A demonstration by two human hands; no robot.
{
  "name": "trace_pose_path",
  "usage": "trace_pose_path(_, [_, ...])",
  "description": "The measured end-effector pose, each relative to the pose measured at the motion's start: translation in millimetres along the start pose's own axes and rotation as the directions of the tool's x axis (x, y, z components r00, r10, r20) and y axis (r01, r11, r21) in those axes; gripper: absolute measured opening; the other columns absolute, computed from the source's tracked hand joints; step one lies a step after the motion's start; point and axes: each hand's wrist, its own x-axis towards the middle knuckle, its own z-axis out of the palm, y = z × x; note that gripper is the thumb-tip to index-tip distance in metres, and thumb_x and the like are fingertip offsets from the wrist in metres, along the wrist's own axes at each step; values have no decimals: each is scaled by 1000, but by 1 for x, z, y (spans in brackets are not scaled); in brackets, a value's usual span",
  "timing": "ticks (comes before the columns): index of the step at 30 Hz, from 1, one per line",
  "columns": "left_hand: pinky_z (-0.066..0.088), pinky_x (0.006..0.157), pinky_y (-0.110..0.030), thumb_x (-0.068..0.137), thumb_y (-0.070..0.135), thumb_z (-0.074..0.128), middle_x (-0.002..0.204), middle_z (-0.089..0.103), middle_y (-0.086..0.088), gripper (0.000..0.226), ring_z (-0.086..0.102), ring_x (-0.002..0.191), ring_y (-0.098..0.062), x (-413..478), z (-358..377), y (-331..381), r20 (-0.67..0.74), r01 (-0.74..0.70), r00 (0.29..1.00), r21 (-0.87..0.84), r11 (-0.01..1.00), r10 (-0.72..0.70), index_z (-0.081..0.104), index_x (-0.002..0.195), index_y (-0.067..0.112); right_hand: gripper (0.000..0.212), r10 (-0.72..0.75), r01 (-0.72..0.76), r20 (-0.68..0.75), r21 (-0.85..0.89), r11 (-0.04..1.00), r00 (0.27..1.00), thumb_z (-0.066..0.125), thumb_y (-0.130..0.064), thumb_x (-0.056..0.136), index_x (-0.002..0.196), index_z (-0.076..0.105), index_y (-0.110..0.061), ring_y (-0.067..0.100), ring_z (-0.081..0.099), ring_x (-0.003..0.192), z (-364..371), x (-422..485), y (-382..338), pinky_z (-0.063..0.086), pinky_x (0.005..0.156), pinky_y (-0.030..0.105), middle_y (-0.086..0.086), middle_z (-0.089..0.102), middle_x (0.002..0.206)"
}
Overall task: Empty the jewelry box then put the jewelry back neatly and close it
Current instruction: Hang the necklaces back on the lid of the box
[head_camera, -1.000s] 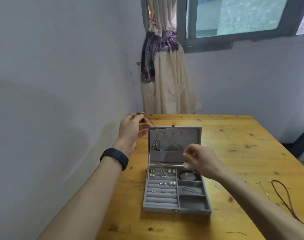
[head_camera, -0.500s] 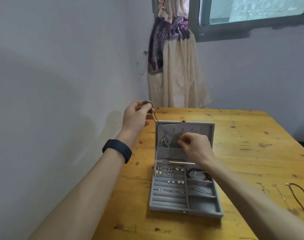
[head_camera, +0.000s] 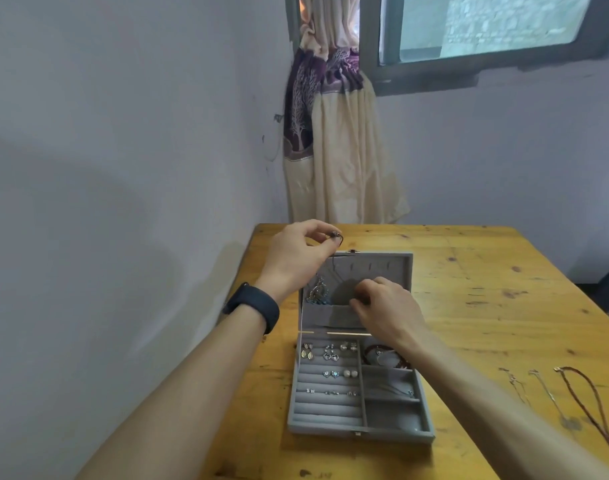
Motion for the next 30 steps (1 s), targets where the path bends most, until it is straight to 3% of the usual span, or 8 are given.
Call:
trace_pose_path(2, [55, 73, -21, 91, 36, 70, 88, 70, 13, 12, 67, 82, -5, 2, 3, 3, -13, 6, 1000, -53, 999, -7, 75, 101, 31, 29, -2, 15, -73, 178, 984, 997, 67, -37, 88, 114, 67, -23, 20, 64, 97, -1, -1, 1, 53, 83, 35, -1, 65, 105])
trace_pose_path(5, [60, 77, -31, 92, 28, 70, 91, 75, 6, 12, 73, 77, -10, 8, 7, 8, 29, 95, 995, -311, 946, -91, 74, 103, 26, 41, 65, 39, -162, 566, 823, 985, 75, -29, 82, 121, 64, -28, 3, 64, 81, -13, -2, -8, 55, 79, 24, -6, 63, 105])
trace_pose_path(8, [60, 77, -34, 93, 24, 69, 92, 77, 3, 13, 74, 78, -16, 13, 12, 12, 51, 119, 993, -365, 923, -108, 73, 105, 21, 57, 76, 63, -160, 720, 691, 984, 80, -33, 79, 132, 58, -33, 5, 64, 73, -26, 0, -17, 53, 74, 18, -12, 58, 110])
trace_pose_path(13, [57, 68, -23, 95, 20, 67, 91, 77, 3, 12, 73, 77, -14, 13, 17, 10, 46, 134, 991, -324, 937, -125, 72, 106, 17, 7, 89, 47, -171, 661, 749, 981, 74, -33, 88, 90, 76, -27, -4, 58, 77, -22, 9, -14, 41, 69, 11, -8, 65, 91])
trace_pose_path(19, [48, 57, -11, 95, 14, 65, 95, 76, -1, 10, 73, 76, -9, 4, 18, -7, 61, 199, 980, -336, 921, -189, 72, 102, 12, 9, 77, 8, -129, 558, 830, 989, 76, -32, 86, 90, 72, -25, 0, 61, 73, -6, 6, 0, 43, 70, 14, -8, 66, 82])
trace_pose_path(25, [60, 75, -32, 97, 14, 63, 95, 77, -1, 14, 75, 83, -21, 5, 24, -7, 137, 262, 965, -473, 841, -223, 70, 109, 13, 41, 68, -5, -67, 674, 738, 995, 77, -42, 82, 120, 63, -32, 0, 62, 68, -2, 1, -17, 48, 69, 16, -10, 68, 72])
trace_pose_path(29, [53, 59, -23, 97, 15, 63, 96, 77, 2, 14, 73, 78, -16, 5, 28, -5, 148, 242, 969, -449, 860, -195, 69, 110, 14, 9, 116, 29, -127, 789, 614, 985, 73, -39, 88, 92, 78, -31, -1, 49, 53, -3, 7, -26, 38, 55, 13, -11, 63, 60])
trace_pose_path(30, [49, 58, -22, 97, 17, 63, 95, 77, 4, 13, 72, 76, -14, 5, 28, -7, 141, 243, 969, -432, 868, -201, 69, 109, 16, 12, 145, 19, -131, 804, 595, 981, 73, -39, 89, 84, 78, -28, -2, 50, 54, -2, 8, -26, 38, 56, 15, -11, 65, 61])
